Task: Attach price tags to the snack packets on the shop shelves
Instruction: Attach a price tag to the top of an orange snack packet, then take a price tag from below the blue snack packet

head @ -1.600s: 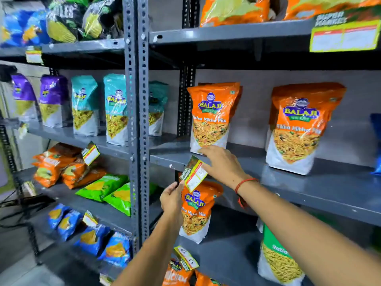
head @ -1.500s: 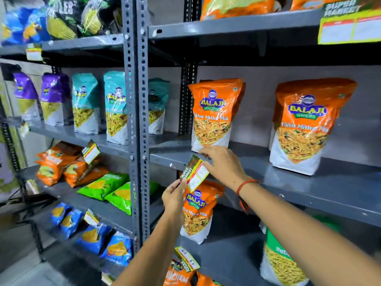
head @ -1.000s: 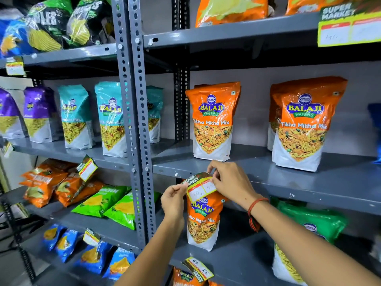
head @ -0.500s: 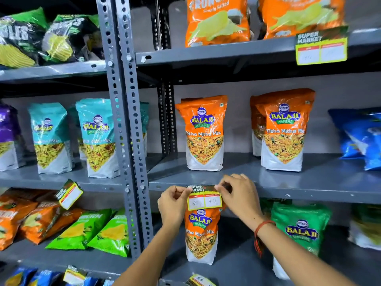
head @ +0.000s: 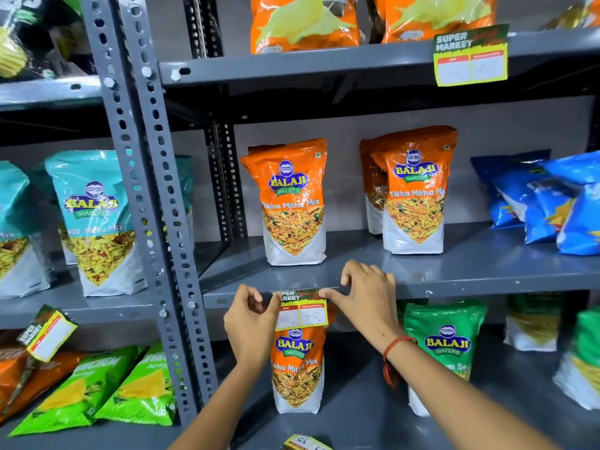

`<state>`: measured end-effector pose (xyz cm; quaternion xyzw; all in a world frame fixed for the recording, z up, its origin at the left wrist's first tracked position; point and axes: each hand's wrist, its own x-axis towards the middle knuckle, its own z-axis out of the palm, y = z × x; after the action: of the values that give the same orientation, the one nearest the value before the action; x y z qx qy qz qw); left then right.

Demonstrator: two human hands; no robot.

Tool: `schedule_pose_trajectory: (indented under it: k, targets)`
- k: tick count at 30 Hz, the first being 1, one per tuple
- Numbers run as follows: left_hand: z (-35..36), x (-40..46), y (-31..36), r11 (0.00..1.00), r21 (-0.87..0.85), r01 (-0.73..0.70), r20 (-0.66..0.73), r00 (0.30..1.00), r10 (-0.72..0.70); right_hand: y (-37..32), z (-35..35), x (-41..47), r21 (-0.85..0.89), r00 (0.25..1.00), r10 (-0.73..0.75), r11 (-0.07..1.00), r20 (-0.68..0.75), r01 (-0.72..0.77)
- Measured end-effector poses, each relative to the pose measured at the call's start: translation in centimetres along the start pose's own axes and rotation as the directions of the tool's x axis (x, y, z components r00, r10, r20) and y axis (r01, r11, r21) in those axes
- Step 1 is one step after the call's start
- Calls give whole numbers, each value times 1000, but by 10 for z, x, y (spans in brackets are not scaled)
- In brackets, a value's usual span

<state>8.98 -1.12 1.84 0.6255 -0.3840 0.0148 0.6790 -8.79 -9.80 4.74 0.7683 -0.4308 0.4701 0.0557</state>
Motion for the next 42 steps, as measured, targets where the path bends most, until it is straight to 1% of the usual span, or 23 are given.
schedule_pose_trajectory:
  k: [5, 9, 11, 13, 14, 16, 17, 20, 22, 23, 24, 26, 27, 28, 29, 30, 32, 33, 36, 37, 39, 42]
  targets:
    - [29, -7, 29, 984, -128, -123, 31, 991, 128, 20, -13, -9, 64, 997, -38, 997, -69, 43]
    - [72, -17, 58, 953, -189, -236, 106, 960, 259, 58, -35, -12, 123, 991, 12, 992, -132, 4]
    - [99, -26, 75, 935, -217, -279, 159, 935, 316, 82, -50, -12, 229, 982, 71, 973, -176, -29]
    - [127, -37, 93, 920, -230, -318, 210, 907, 366, 111, -66, -13, 357, 966, 147, 932, -212, -64]
    - [144, -44, 103, 913, -231, -336, 230, 893, 386, 130, -75, -15, 393, 955, 187, 916, -229, -86]
    - [181, -60, 123, 904, -247, -349, 259, 875, 409, 171, -93, -18, 422, 932, 261, 896, -251, -137]
    - [201, -69, 135, 904, -267, -334, 277, 872, 404, 194, -101, -20, 431, 917, 298, 887, -264, -164]
    - [263, -98, 167, 894, -332, -302, 330, 850, 410, 261, -125, -31, 503, 840, 450, 824, -302, -261]
    - [309, -124, 191, 881, -357, -311, 374, 817, 440, 309, -139, -44, 599, 769, 582, 724, -266, -341]
    - [328, -136, 202, 874, -357, -331, 396, 794, 462, 329, -145, -51, 669, 715, 658, 643, -235, -373]
    - [350, -151, 213, 867, -354, -352, 424, 765, 484, 351, -153, -58, 745, 640, 741, 541, -202, -390]
    - [390, -180, 234, 857, -348, -381, 497, 700, 513, 392, -169, -70, 870, 466, 878, 311, -109, -383]
    - [410, -196, 244, 856, -339, -390, 541, 664, 517, 412, -180, -74, 901, 401, 915, 214, -48, -379]
    - [423, -207, 251, 856, -318, -406, 586, 626, 515, 425, -187, -75, 914, 362, 932, 138, 11, -383]
    - [435, -216, 256, 858, -287, -426, 630, 590, 505, 435, -192, -75, 918, 346, 936, 87, 58, -387]
    - [448, -226, 261, 859, -260, -441, 665, 563, 490, 447, -199, -74, 922, 350, 932, 49, 97, -384]
    - [469, -243, 268, 866, -204, -456, 716, 534, 450, 464, -209, -71, 929, 393, 902, -25, 180, -368]
    - [476, -247, 270, 869, -177, -461, 728, 533, 431, 469, -213, -68, 932, 411, 885, -65, 219, -356]
    - [495, -252, 276, 875, -116, -469, 714, 573, 402, 478, -221, -64, 927, 428, 838, -217, 338, -306]
    - [500, -252, 278, 880, -98, -465, 710, 587, 390, 481, -222, -64, 920, 427, 827, -251, 365, -301]
    - [506, -252, 281, 884, -68, -463, 706, 604, 370, 483, -223, -62, 907, 421, 815, -278, 398, -317]
    - [511, -254, 285, 892, -57, -448, 671, 645, 366, 486, -228, -62, 890, 444, 784, -295, 433, -347]
